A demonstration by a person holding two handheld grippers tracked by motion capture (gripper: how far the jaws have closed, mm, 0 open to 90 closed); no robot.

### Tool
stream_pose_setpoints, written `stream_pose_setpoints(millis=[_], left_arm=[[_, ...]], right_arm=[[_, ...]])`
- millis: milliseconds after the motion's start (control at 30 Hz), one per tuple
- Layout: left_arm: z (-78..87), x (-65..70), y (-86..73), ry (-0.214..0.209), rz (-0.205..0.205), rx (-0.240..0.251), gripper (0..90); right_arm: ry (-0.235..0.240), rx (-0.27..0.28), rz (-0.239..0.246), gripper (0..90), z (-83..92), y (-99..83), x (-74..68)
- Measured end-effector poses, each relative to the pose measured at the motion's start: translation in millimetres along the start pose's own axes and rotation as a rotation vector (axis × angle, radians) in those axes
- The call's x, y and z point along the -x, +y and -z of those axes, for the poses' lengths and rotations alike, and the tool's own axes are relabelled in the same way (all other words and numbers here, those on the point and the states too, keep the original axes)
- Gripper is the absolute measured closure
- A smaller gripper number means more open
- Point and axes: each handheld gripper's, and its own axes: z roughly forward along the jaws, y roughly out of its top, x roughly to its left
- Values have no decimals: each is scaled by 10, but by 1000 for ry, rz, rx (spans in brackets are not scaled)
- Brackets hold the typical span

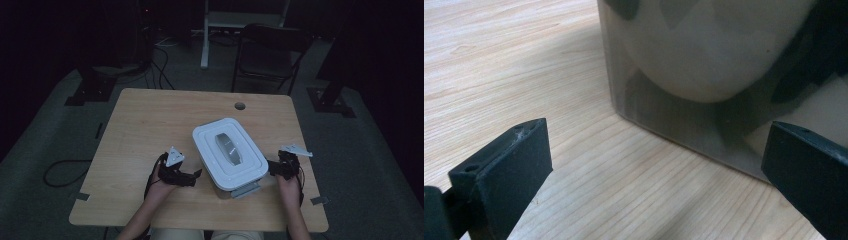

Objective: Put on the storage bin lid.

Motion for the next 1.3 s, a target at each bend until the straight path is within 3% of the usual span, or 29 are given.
stream_pose_setpoints(millis=[367,533,733,900,1100,1300], left_arm=[[-95,25,80,-6,-25,-16,5],[-117,-20,114,15,-32,-28,5],[-156,-94,181,44,-40,-46,5],[-160,-150,179,58,-25,-40,5],[-149,-214,174,67,-19,-45,5],[-121,-266,158,64,-8,-35,5]], right_arm=[[32,-22,33,142,-74,-113,-130],[36,-14,27,168,-42,-157,-156],[73,-36,41,169,-20,-189,-231],[111,-49,47,170,-2,-222,-327],[86,-37,87,176,52,-241,-461],[122,-32,88,162,65,-283,-517]])
